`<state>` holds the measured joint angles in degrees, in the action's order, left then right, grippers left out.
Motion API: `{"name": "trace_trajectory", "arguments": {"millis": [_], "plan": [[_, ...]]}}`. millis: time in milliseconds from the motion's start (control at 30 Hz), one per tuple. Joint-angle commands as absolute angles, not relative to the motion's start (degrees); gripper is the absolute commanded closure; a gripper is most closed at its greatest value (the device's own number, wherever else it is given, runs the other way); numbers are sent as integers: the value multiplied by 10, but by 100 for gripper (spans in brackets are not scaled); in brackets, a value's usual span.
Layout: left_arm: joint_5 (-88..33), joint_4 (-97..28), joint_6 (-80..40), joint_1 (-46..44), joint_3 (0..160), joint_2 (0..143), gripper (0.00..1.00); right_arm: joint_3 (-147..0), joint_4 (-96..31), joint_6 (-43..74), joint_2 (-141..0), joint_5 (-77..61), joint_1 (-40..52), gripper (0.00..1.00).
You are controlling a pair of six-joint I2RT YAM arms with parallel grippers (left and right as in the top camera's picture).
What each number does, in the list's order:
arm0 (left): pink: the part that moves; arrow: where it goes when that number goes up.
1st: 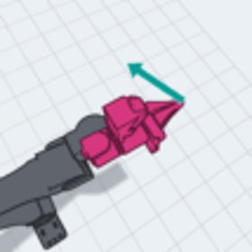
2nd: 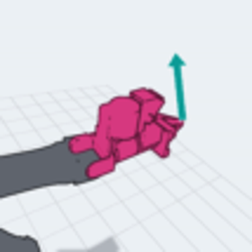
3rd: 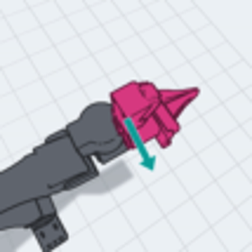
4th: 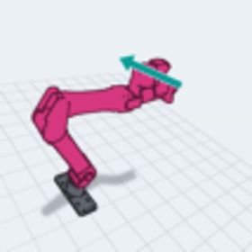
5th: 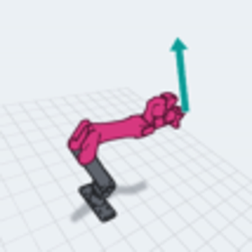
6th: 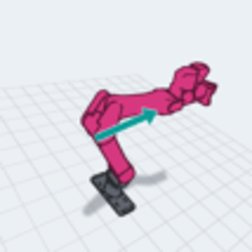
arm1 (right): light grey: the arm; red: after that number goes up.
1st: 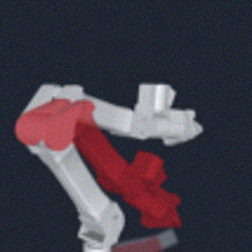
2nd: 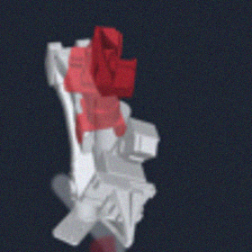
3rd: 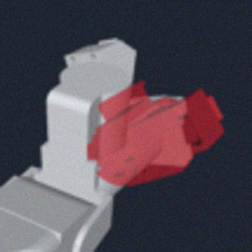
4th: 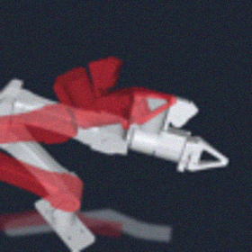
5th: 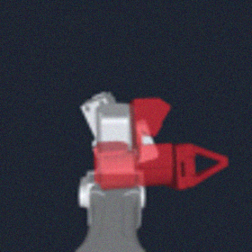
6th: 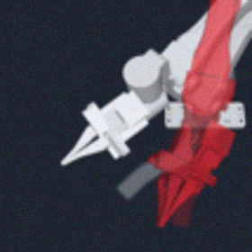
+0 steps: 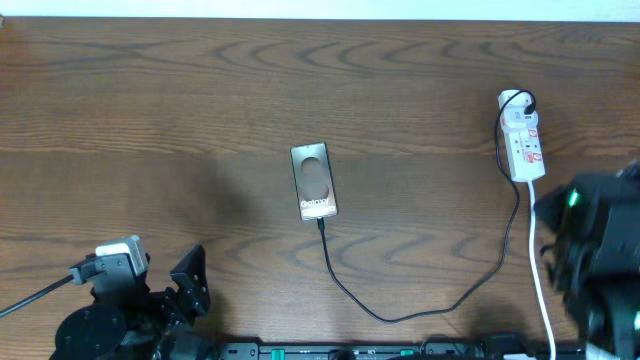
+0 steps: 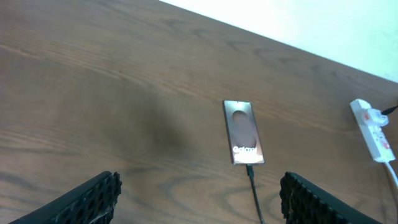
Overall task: Plug charger to phone and switch on socket
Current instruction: 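Move the right gripper over the white power strip's switch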
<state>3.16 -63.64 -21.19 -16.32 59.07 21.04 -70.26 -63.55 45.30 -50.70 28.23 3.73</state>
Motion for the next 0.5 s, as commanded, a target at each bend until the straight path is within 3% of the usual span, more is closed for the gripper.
{"name": "trace_trajectory", "arguments": {"millis": [0, 467], "plan": [[30, -643, -217, -165, 588, 208, 16, -792, -660, 409, -609, 193, -43, 99], [30, -643, -217, -165, 588, 208, 15, -909, -640, 391, -927, 19, -173, 99]]}}
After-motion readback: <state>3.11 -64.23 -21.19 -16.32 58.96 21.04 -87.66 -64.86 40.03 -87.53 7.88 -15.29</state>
